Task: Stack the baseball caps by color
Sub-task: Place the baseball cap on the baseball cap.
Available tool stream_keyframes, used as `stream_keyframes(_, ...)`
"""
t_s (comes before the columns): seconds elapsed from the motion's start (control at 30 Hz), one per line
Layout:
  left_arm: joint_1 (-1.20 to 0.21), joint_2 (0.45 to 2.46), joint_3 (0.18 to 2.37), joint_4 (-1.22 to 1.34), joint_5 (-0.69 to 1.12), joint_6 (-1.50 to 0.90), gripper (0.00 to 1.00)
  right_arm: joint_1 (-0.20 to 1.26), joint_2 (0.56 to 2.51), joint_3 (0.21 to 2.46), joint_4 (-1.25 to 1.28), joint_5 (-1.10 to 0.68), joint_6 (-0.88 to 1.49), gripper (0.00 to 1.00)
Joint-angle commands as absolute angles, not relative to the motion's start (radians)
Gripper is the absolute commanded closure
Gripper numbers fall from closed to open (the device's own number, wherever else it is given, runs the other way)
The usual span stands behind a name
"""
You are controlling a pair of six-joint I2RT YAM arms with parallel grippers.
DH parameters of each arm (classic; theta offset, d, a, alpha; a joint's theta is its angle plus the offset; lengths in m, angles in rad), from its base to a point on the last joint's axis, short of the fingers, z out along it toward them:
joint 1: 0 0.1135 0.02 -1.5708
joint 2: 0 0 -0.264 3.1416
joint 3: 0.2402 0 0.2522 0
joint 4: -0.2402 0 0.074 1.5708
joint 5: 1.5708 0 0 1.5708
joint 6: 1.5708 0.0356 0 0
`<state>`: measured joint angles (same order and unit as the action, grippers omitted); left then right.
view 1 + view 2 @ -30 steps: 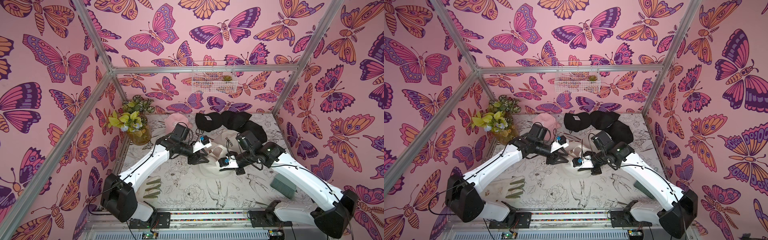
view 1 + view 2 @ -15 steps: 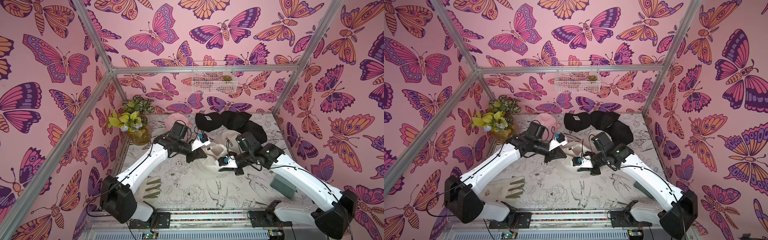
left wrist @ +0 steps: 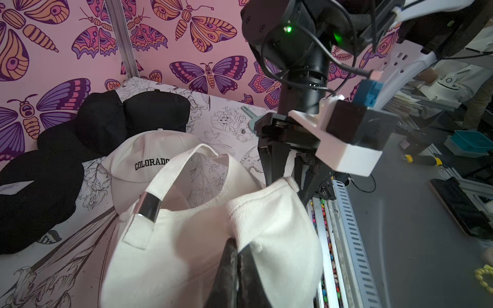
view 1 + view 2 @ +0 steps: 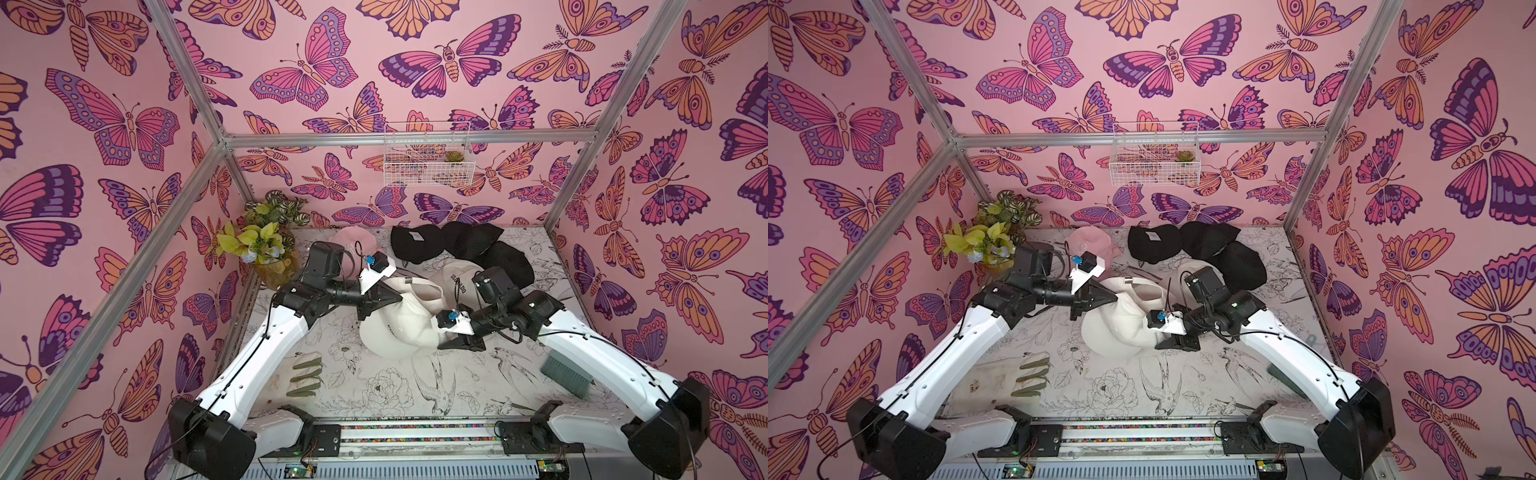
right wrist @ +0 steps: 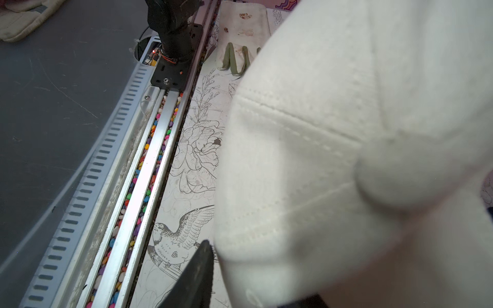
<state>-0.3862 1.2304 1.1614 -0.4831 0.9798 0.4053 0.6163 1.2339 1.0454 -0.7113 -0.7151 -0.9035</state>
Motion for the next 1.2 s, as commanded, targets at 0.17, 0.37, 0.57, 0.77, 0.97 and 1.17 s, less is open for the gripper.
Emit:
stream_keyframes(0.17, -0.346, 1.202, 1.118, -0.389, 1.094, 0.35, 1.0, 0.607, 1.215, 0.974, -0.578, -0.719, -0.864, 0.56)
stream_keyframes(0.37, -0.33, 1.19, 1.096, -0.361, 1.12, 0.329, 1.0, 0.606, 1.219, 0.926, -0.438, -0.695, -0.814, 0.59)
stream_keyframes(0.57, -0.327, 1.197, 1.09, -0.355, 1.12, 0.325, 1.0, 0.606, 1.214, 0.918, -0.368, -0.689, -0.766, 0.81)
stream_keyframes(0.77, -0.328, 1.244, 1.077, -0.351, 1.036, 0.301, 1.0, 0.603, 1.192, 0.935, -0.43, -0.728, -0.754, 1.0)
stream_keyframes(0.97, -0.351, 1.262, 0.999, -0.221, 0.999, 0.143, 1.0, 0.587, 1.194, 0.997, -0.675, -0.867, -0.737, 1.0)
stream_keyframes(1.17, -0.39, 1.245, 0.796, 0.098, 0.886, -0.227, 1.0, 0.587, 1.237, 1.003, -0.756, -0.918, -0.629, 1.0)
